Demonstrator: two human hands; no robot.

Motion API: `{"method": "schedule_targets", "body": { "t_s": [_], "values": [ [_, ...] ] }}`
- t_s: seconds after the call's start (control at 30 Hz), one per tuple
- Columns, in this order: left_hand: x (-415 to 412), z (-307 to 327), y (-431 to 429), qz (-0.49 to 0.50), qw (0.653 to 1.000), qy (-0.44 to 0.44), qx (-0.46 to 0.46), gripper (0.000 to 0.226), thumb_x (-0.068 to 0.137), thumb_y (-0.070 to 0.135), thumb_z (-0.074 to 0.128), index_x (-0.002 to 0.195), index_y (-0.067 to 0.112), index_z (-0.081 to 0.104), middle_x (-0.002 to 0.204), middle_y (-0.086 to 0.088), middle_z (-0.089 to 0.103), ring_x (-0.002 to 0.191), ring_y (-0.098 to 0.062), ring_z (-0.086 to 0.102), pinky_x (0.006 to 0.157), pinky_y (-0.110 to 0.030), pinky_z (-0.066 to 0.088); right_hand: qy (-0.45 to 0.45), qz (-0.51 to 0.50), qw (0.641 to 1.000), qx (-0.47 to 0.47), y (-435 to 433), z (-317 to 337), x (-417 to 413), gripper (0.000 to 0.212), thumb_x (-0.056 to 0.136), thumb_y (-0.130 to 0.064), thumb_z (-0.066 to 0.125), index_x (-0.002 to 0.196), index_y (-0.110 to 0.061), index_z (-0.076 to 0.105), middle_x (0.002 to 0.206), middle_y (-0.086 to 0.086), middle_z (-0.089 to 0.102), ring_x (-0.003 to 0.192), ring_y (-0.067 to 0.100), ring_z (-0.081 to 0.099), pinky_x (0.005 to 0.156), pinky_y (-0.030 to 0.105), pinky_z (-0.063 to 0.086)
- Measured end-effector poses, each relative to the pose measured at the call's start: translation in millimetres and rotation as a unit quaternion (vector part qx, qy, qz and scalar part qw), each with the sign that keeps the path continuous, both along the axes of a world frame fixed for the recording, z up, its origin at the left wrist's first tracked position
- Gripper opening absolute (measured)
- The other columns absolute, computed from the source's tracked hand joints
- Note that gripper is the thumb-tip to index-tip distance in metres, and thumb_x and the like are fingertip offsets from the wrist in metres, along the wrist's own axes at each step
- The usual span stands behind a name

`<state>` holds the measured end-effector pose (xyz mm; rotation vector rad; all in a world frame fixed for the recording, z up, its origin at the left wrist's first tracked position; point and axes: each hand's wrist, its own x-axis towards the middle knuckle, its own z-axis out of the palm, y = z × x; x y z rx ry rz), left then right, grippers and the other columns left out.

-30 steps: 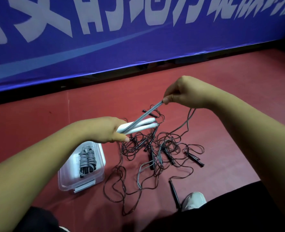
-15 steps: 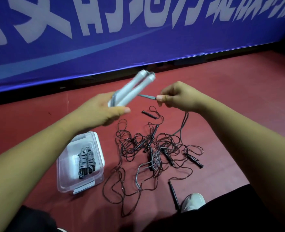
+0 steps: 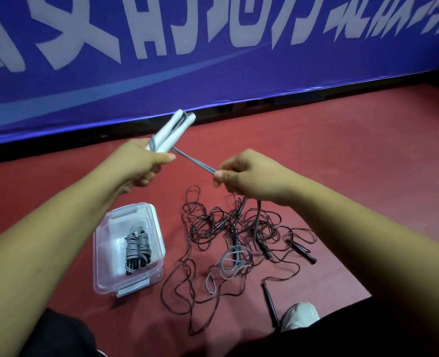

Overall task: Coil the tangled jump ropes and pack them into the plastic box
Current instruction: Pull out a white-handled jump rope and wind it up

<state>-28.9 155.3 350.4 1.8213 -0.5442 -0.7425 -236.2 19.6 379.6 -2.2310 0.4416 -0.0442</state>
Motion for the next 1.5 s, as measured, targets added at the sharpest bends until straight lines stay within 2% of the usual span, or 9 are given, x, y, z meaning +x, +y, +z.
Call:
{"method": "schedule_targets", "body": {
  "t_s": [0.2, 0.3, 0.43, 0.67, 0.83, 1.03, 1.23, 1.4, 1.5],
  "values": [
    [15, -18, 1, 0.022, 0.961, -0.241, 0.131, 0.023, 0.088, 0.018, 0.071, 0.108, 0.017, 0.061, 0.063, -0.004, 0.052, 0.046, -0.021, 0.043, 0.048, -0.025, 0.036, 0.010, 0.003, 0.999, 0.051, 25, 4, -4, 0.028, 0.101, -0.029, 0.055, 0.078, -0.018, 0.069, 0.057, -0.005, 0.049, 0.050, 0.012, 0.046, 0.051, 0.025, 0.041],
    [6, -22, 0, -0.057, 0.942, -0.230, 0.236, 0.022, 0.088, 0.017, 0.072, 0.106, 0.010, 0.060, 0.060, -0.005, 0.051, 0.044, -0.020, 0.044, 0.047, -0.024, 0.035, 0.018, 0.025, 0.999, 0.023, 32, 7, -5, 0.028, 0.100, -0.031, 0.057, 0.079, -0.019, 0.071, 0.055, -0.005, 0.044, 0.047, 0.012, 0.039, 0.049, 0.022, 0.033],
    [-16, -37, -2, -0.155, 0.844, -0.354, 0.371, 0.028, 0.088, 0.021, 0.066, 0.115, 0.014, 0.061, 0.088, -0.009, 0.066, 0.066, -0.024, 0.056, 0.059, -0.027, 0.045, 0.021, 0.038, 0.999, 0.020, 37, 15, -2, 0.017, 0.096, -0.019, 0.062, 0.092, -0.008, 0.074, 0.053, -0.003, 0.041, 0.041, 0.010, 0.031, 0.040, 0.020, 0.026],
    [-62, -42, -1, -0.247, 0.701, -0.562, 0.363, 0.028, 0.097, 0.030, 0.052, 0.125, 0.033, 0.051, 0.100, -0.005, 0.065, 0.088, -0.030, 0.064, 0.064, -0.032, 0.041, -0.013, -0.020, 0.993, -0.119, 3, 33, -2, 0.017, 0.094, -0.017, 0.064, 0.084, -0.008, 0.074, 0.050, -0.009, 0.049, 0.039, 0.004, 0.039, 0.041, 0.013, 0.027],
    [-82, -44, -2, -0.318, 0.717, -0.508, 0.355, 0.072, 0.074, 0.090, 0.035, 0.108, 0.032, 0.061, 0.077, 0.004, 0.056, 0.077, -0.025, 0.060, 0.061, -0.029, 0.039, -0.018, -0.017, 0.981, -0.194, -7, 30, 1, 0.016, 0.094, -0.016, 0.063, 0.087, -0.007, 0.075, 0.053, -0.009, 0.048, 0.044, -0.002, 0.047, 0.043, 0.011, 0.032],
    [-78, -35, -3, -0.382, 0.725, -0.497, 0.286, 0.048, 0.086, 0.076, 0.038, 0.083, 0.029, 0.050, 0.066, 0.004, 0.052, 0.066, -0.022, 0.055, 0.057, -0.030, 0.039, -0.034, -0.035, 0.979, -0.198, -23, 24, 3, 0.015, 0.092, -0.016, 0.065, 0.092, -0.006, 0.077, 0.059, -0.011, 0.054, 0.049, -0.005, 0.050, 0.045, 0.008, 0.031],
    [-77, -23, 0, -0.463, 0.712, -0.490, 0.198, 0.034, 0.092, 0.057, 0.052, 0.099, 0.024, 0.058, 0.071, -0.001, 0.058, 0.062, -0.020, 0.054, 0.056, -0.033, 0.041, -0.007, -0.030, 0.983, -0.183, -31, 14, 5, 0.016, 0.092, -0.019, 0.068, 0.093, -0.007, 0.077, 0.071, 0.007, 0.064, 0.058, 0.012, 0.048, 0.054, 0.021, 0.037],
    [-82, -10, 5, -0.430, 0.783, -0.439, 0.093, 0.029, 0.094, 0.048, 0.057, 0.092, 0.022, 0.044, 0.064, 0.002, 0.049, 0.054, -0.012, 0.044, 0.052, -0.029, 0.031, -0.022, -0.055, 0.993, -0.102, -43, 8, 1, 0.013, 0.092, -0.019, 0.069, 0.089, -0.010, 0.077, 0.051, -0.007, 0.053, 0.045, 0.003, 0.040, 0.048, 0.020, 0.035],
    [-83, -2, 8, -0.366, 0.862, -0.348, 0.025, 0.036, 0.091, 0.048, 0.062, 0.114, 0.037, 0.037, 0.074, -0.011, 0.060, 0.058, -0.021, 0.051, 0.057, -0.032, 0.038, -0.037, -0.062, 0.996, -0.042, -48, 6, -5, 0.010, 0.091, -0.016, 0.070, 0.091, -0.007, 0.074, 0.048, -0.012, 0.056, 0.044, 0.001, 0.044, 0.050, 0.020, 0.036]
  ]
}}
